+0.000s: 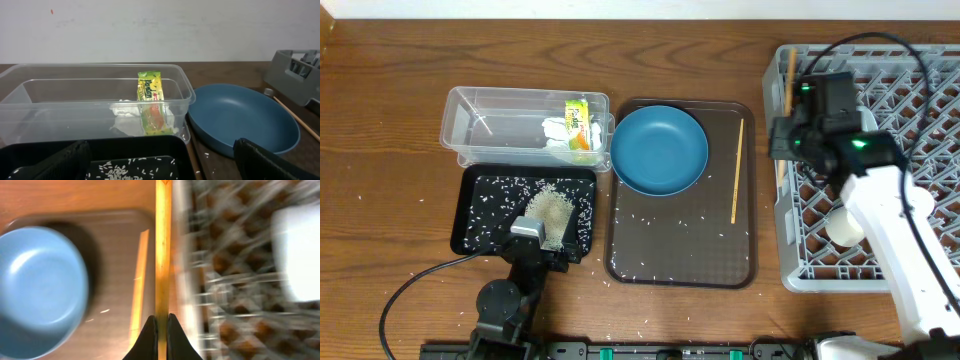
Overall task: Sort waste into correct bins and load items into the dishwasher rack
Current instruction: 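Grasp the second chopstick with right gripper and place it in rack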
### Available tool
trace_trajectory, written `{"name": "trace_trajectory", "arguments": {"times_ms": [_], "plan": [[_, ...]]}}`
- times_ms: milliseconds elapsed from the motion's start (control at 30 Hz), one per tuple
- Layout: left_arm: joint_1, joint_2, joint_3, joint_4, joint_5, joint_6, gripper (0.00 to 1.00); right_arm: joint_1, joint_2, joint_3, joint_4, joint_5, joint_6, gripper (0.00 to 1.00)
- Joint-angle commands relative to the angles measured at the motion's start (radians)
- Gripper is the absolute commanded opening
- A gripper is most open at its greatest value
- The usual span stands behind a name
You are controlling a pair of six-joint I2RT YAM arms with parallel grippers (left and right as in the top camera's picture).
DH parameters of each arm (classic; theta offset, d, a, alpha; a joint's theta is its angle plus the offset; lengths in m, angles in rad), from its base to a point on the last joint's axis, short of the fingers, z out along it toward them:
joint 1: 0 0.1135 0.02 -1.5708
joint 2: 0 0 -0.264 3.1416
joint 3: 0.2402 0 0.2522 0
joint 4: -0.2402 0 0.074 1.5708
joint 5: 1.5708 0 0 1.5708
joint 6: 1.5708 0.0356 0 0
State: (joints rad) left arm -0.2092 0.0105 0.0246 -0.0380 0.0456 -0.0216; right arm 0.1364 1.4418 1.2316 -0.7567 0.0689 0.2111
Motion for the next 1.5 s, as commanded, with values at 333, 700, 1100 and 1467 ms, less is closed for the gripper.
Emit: {"name": "trace_trajectory", "arguments": {"times_ms": [333, 700, 1100, 1467], "plan": [[0.007, -0.005, -0.021, -0.028, -0.013, 0.014, 0.94, -0.105, 0.117, 0.002, 0.012, 0.002, -0.204, 0.01], [0.007, -0.005, -0.021, -0.028, -0.013, 0.014, 0.93, -0.095, 0.186, 0.005, 0.003, -0.026, -0.143, 0.23], [0.007, -0.005, -0.021, -0.028, -0.013, 0.014, 0.94, 0.177, 0.103, 0.001, 0.012, -0.025, -0.014, 0.42], [0.007, -0.005, -0.021, -0.028, -0.013, 0.014, 0.93, 0.222, 0.394, -0.004, 0.058, 0.083, 0.221, 0.29]]}}
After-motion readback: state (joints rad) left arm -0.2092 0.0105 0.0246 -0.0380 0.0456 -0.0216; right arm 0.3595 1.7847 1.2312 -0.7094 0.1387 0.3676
